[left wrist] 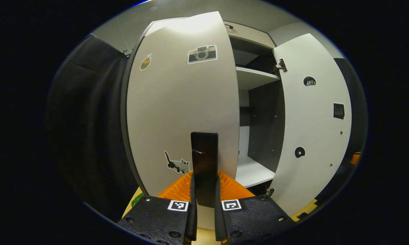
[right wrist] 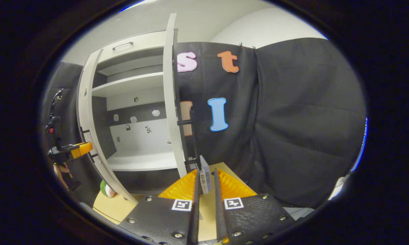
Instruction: Open the right door of the double-door shoe cabinet with the right hand, and open the left door with the left hand.
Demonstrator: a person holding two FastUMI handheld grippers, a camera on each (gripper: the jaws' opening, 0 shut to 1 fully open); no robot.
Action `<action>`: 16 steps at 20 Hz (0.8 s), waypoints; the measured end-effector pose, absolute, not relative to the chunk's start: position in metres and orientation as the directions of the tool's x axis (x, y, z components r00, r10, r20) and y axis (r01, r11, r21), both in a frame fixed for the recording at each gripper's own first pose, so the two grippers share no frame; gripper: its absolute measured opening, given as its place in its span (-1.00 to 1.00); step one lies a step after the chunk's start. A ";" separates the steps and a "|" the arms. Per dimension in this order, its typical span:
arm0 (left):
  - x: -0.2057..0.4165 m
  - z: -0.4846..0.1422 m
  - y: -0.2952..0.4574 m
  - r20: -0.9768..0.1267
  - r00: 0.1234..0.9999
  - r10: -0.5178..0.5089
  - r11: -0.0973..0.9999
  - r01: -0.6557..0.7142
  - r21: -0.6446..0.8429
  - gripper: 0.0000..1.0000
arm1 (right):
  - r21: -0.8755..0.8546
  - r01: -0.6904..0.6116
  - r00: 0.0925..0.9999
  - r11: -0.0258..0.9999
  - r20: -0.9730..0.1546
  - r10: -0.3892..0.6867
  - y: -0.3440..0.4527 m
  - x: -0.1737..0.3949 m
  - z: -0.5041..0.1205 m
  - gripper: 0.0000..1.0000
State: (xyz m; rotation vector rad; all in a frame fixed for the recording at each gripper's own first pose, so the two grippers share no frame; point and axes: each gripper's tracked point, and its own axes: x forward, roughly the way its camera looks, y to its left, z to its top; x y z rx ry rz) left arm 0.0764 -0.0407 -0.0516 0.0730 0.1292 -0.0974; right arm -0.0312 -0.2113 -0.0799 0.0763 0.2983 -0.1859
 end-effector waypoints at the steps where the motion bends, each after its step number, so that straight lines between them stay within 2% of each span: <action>1: 0.073 -0.051 -0.038 -0.132 0.987 -0.090 0.993 0.100 0.064 -0.58 | 0.047 0.187 0.940 0.981 -0.297 -0.165 -0.210 -0.028 -0.079 -0.60; 16: 0.031 -0.047 0.000 -0.134 0.990 -0.050 0.996 0.059 0.063 -0.63 | 0.066 0.194 0.948 0.979 -0.268 -0.170 -0.212 -0.006 -0.073 -0.60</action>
